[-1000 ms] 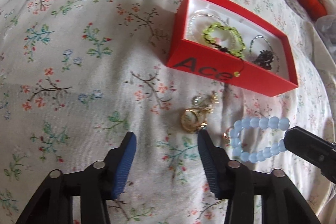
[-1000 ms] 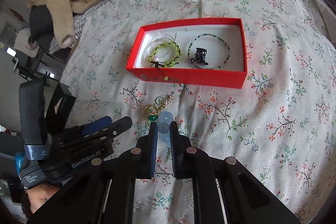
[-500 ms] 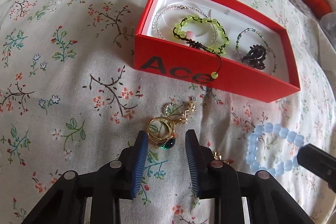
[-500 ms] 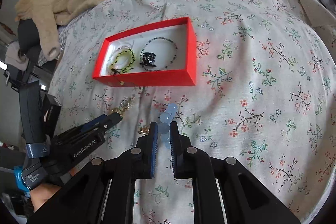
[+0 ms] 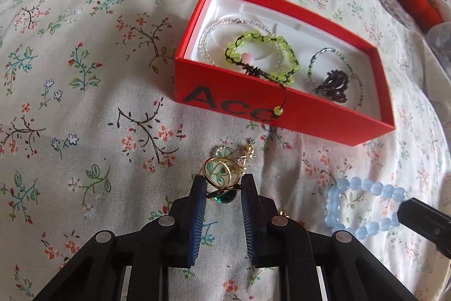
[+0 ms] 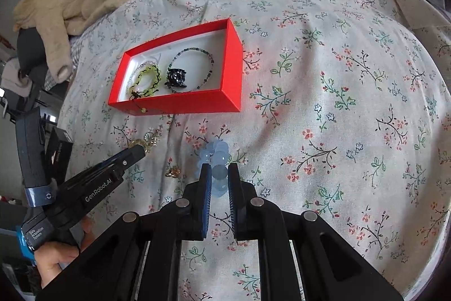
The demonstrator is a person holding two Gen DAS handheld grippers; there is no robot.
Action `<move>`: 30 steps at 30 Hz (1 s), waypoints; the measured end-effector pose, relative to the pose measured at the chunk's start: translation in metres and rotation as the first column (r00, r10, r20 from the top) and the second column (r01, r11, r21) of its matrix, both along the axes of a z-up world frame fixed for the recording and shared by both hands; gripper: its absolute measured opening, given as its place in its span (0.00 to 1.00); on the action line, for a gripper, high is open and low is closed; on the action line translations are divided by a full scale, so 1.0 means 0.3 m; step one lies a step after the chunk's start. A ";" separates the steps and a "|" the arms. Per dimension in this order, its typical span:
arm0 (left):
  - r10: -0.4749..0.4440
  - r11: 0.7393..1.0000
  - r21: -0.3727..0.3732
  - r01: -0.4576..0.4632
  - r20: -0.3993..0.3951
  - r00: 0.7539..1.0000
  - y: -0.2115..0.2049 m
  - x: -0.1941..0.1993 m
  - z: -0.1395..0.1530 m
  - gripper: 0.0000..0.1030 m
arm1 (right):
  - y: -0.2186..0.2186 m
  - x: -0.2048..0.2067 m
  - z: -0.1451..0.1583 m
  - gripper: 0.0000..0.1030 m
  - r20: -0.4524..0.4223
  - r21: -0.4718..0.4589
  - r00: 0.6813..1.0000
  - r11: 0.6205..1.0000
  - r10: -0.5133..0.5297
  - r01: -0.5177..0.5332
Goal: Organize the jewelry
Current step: 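Lift the blue bracelet and gold rings toward the red box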
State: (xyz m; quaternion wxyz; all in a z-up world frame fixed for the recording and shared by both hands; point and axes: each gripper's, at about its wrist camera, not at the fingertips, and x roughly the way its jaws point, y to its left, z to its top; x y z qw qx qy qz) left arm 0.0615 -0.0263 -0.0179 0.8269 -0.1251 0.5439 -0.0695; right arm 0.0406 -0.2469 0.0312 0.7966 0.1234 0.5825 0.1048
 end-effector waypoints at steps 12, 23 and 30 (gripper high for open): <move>-0.029 0.997 -0.069 0.033 0.065 0.998 0.081 -0.050 0.120 0.19 | 0.015 0.000 0.100 0.12 0.092 0.044 0.995 0.999 -0.027 0.023; -0.020 0.992 -0.119 0.045 0.205 0.979 0.122 -0.010 0.194 0.19 | 0.004 0.018 0.200 0.12 0.183 0.121 0.977 0.989 -0.108 0.087; -0.034 0.989 -0.125 0.072 0.281 0.959 0.092 0.055 0.186 0.19 | -0.011 0.060 0.211 0.12 0.202 0.162 0.965 0.978 -0.166 0.134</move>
